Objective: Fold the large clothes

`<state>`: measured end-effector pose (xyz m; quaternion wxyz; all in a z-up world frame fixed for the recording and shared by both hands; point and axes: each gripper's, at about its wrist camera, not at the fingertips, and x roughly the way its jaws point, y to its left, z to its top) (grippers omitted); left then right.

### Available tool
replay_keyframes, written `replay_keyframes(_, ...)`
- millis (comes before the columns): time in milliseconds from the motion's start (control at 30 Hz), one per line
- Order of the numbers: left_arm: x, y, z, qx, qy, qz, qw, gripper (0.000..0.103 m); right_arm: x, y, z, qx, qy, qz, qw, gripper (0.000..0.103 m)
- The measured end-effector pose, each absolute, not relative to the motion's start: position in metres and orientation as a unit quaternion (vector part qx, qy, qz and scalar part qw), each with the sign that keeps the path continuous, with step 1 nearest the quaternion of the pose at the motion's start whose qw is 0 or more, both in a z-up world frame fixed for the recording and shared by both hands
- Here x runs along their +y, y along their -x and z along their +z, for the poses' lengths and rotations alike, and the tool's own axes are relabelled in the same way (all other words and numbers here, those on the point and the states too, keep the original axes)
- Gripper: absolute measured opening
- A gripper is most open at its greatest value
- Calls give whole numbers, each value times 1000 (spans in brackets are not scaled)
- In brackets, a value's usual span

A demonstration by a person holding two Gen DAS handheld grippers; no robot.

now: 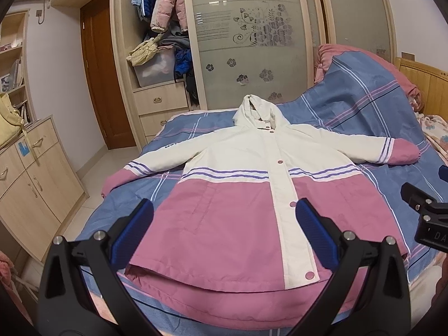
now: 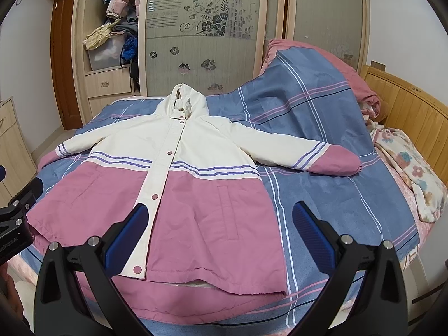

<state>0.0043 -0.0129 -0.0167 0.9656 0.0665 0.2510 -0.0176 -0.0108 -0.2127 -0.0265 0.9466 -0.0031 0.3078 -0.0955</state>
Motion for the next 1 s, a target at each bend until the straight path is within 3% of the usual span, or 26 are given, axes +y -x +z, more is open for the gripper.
replay_keyframes(1000,-13,-5,-17,250,-69,-19,966,101,-215,5,-33,322,8,-98,942,102)
